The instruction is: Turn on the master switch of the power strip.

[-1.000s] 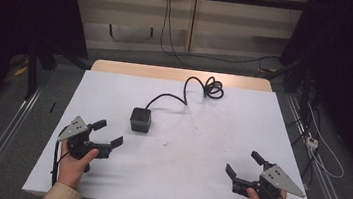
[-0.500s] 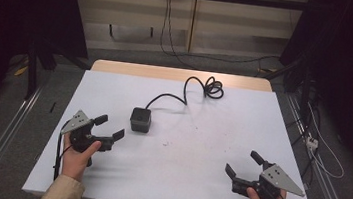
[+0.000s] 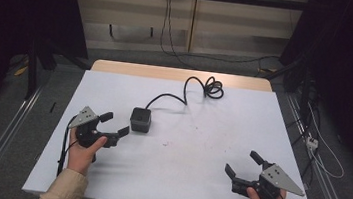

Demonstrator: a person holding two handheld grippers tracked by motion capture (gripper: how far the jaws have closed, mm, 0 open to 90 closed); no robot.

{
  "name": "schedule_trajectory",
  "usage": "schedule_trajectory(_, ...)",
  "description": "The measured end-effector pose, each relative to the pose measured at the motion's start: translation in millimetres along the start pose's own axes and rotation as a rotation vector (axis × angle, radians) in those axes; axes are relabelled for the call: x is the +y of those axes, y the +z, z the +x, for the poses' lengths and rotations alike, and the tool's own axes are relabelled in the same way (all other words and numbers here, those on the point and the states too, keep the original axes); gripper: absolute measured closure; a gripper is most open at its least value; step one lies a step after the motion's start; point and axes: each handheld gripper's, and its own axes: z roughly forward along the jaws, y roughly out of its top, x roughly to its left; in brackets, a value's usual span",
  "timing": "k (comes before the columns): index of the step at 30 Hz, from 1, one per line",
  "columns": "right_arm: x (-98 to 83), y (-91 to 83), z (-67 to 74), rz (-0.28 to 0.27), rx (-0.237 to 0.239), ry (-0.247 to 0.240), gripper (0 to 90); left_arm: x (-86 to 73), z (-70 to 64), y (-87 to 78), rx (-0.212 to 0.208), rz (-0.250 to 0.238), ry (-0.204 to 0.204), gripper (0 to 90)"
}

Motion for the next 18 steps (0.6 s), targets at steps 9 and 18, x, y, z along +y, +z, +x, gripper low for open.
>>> schedule_trajectory(9,0.1,-0.7,-0.7,-0.002,-0.002,0.0,4.0,2.2,1.4,5.8,-0.005,0.003,-0.005,12.7)
schedule_trajectory(18,0.0,-0.7,-1.1,-0.002,0.0,-0.001,4.0,7.8,2.5,12.5,-0.006,0.012,0.005,17.5)
